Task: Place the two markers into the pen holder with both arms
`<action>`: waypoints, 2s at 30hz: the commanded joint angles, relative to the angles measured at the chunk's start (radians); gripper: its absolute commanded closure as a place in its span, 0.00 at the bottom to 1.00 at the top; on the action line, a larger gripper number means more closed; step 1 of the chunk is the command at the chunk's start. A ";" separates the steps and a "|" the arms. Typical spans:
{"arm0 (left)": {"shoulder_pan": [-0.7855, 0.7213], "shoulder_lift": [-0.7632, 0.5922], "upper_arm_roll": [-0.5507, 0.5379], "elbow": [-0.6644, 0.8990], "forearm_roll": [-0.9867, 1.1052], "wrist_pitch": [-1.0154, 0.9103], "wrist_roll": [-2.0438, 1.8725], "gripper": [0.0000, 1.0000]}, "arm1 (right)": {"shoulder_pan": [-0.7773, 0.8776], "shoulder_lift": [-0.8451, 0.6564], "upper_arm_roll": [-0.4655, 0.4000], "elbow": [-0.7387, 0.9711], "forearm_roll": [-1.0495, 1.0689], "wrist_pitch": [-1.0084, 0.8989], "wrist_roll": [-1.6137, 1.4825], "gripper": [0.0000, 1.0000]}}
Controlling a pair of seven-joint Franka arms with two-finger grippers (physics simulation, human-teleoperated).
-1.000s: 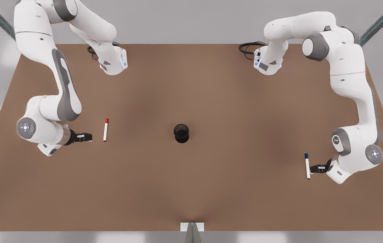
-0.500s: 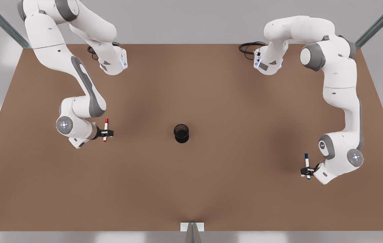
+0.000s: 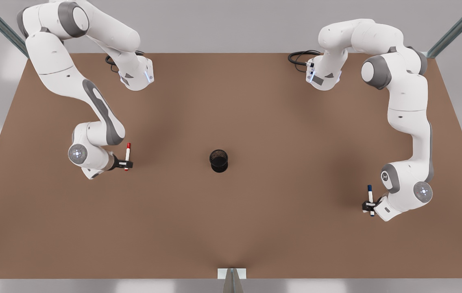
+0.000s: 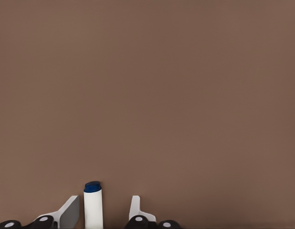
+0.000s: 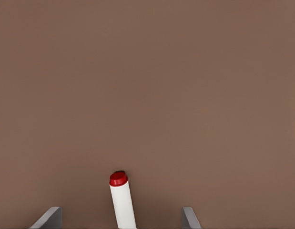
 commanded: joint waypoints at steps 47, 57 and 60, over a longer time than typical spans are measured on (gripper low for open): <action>-0.431 -0.273 -0.090 0.203 -0.001 -0.470 -0.562 0.79 | 0.001 -0.306 0.180 0.436 0.057 -0.554 0.051 0.75; -0.476 -0.280 -0.348 0.085 -0.797 0.153 0.610 0.79 | -0.025 -0.343 0.183 0.435 0.140 -0.560 -0.019 0.76; -0.479 -0.307 -0.403 -0.001 -1.055 0.262 0.990 0.79 | -0.027 -0.343 0.181 0.435 0.140 -0.560 -0.029 0.76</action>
